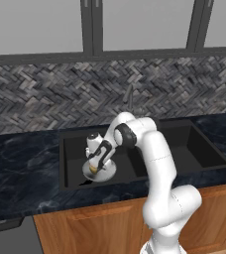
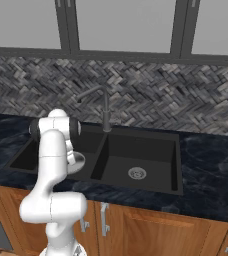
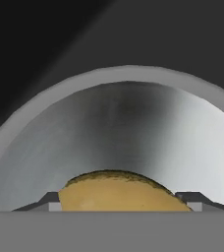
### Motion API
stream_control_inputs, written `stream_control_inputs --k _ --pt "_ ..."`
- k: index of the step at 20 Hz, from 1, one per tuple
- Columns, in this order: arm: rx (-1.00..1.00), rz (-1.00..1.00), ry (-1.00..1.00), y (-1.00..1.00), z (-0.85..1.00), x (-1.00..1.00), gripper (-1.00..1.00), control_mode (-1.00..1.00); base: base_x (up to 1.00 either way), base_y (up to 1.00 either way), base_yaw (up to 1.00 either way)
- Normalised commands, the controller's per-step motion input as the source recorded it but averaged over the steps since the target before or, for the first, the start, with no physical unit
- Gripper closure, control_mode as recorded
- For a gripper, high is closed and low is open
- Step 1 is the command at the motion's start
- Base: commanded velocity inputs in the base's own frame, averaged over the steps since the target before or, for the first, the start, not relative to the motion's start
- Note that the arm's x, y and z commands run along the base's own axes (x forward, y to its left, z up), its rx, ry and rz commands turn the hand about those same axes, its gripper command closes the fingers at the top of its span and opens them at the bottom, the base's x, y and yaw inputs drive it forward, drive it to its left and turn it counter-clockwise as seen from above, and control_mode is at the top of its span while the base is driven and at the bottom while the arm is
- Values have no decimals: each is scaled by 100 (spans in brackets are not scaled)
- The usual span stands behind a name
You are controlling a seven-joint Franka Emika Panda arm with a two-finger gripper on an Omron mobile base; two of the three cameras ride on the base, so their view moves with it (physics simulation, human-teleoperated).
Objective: Pick the pan and sponge and place them into the sink. Then turn on the water.
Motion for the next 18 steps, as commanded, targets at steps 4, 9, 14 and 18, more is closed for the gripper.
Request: stream_control_inputs --k 4,9,14,18 --pt "0 -1 0 0 -1 -1 -100 -100 0 0 0" --pt "0 -1 0 0 0 -6 -100 -100 0 0 0" --pt "0 -1 -1 0 1 -13 -100 -100 0 0 0" --pt "0 -2 -3 0 18 -22 -100 -100 0 0 0"
